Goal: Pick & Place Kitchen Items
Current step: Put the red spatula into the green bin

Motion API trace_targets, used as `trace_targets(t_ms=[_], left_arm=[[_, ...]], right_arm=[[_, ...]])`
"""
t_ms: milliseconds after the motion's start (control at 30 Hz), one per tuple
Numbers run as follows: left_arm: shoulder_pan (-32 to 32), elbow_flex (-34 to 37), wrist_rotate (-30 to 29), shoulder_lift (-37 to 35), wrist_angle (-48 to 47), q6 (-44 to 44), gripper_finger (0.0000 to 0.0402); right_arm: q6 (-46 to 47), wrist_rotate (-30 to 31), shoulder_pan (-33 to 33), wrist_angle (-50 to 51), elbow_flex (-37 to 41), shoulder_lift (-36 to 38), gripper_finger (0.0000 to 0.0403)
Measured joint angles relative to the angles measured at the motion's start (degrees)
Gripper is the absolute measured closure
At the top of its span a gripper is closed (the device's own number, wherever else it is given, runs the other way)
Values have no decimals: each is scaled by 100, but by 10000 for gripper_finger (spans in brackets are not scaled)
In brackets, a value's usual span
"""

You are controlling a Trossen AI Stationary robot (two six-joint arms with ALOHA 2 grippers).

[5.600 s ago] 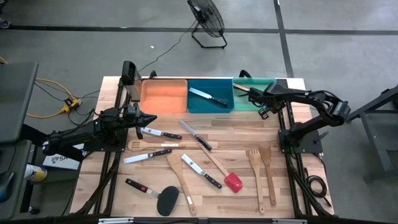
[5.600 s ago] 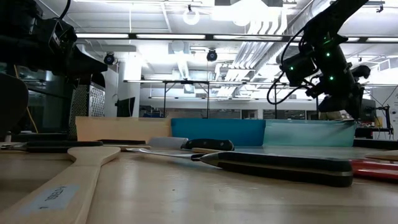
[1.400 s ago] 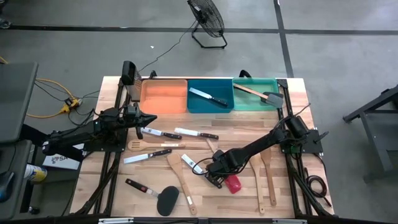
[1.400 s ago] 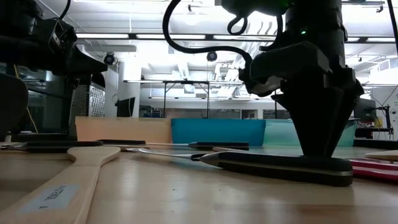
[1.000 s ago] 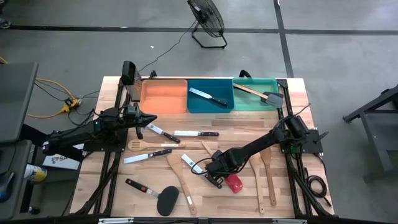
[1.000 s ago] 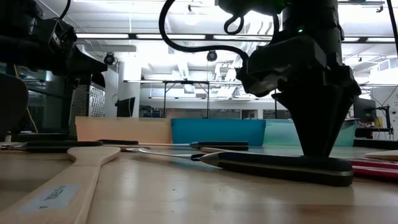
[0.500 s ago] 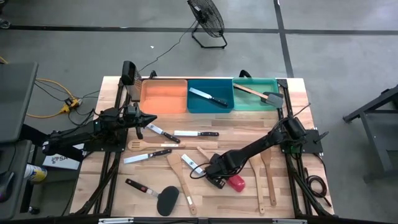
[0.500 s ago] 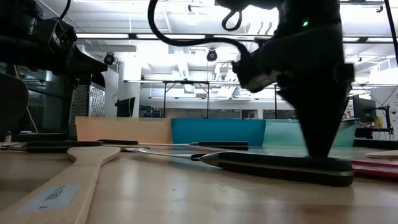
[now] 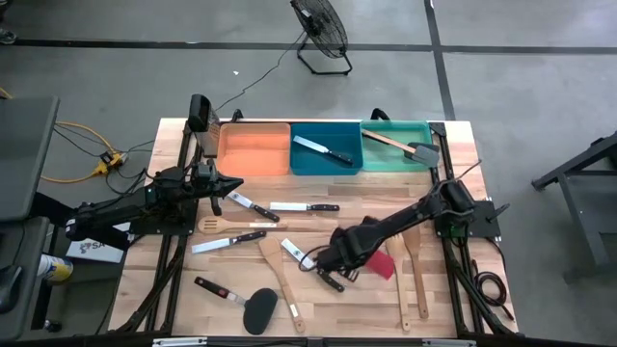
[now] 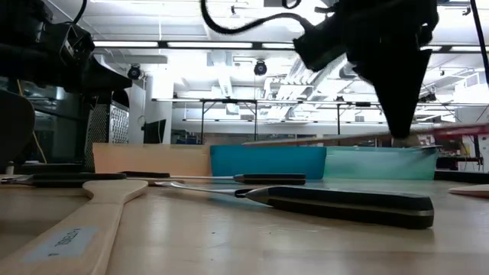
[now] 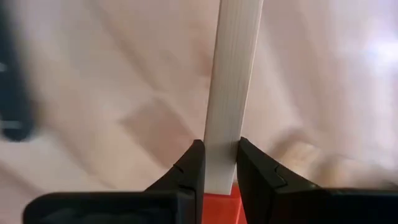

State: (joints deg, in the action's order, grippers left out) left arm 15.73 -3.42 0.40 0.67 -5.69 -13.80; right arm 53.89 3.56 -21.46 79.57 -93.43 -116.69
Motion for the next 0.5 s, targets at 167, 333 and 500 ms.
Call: trace_targets(t_ms=[167,333,500], left_arm=[[2,0,0,-1,0,0,402],[1,-1,0,-2,0,0,402],[2,0,0,0,0,0,402]], right_arm=[[-54,259,269,1099,-120,12,344],[-575,510,612,1074,-79,141,344],[-956,872,1001,1041,-69,205,344]])
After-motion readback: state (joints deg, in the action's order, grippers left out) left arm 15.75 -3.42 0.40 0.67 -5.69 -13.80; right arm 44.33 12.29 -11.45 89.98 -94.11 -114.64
